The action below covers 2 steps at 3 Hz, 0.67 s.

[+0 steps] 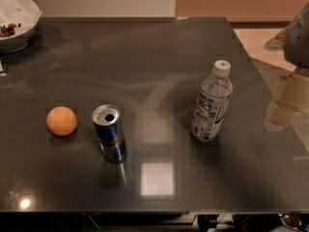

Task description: Move blue plastic bottle near redbull can

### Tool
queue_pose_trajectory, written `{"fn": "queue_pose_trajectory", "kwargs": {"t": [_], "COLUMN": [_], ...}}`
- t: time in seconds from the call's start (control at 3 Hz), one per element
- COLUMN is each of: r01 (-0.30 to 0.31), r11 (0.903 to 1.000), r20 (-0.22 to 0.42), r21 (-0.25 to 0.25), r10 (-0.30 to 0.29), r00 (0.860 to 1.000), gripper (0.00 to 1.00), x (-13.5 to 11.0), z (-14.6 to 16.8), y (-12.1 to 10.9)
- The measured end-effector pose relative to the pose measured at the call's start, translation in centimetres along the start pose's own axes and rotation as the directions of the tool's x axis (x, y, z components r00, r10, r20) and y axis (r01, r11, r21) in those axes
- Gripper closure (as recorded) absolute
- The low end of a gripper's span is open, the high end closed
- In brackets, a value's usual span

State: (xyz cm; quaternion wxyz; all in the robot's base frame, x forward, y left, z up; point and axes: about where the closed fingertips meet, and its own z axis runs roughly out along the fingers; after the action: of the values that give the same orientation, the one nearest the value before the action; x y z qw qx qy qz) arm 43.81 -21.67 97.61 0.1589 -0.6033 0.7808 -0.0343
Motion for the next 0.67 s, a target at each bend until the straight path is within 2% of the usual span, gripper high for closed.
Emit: {"fn": "queue_pose_trajectory", "kwargs": {"t": [0.33,0.67], "r01": [0.0,-0.018], "r11": [1.0,0.9995], "r20": [0.0,0.05], "r21": [0.0,-0.026], "r10": [0.0,0.02], "r00": [1.0,0.999], "gripper": [0.0,0.0], "x": [0.0,-0.34], "z": [0.0,0.74], "y": [0.0,-0.77]}}
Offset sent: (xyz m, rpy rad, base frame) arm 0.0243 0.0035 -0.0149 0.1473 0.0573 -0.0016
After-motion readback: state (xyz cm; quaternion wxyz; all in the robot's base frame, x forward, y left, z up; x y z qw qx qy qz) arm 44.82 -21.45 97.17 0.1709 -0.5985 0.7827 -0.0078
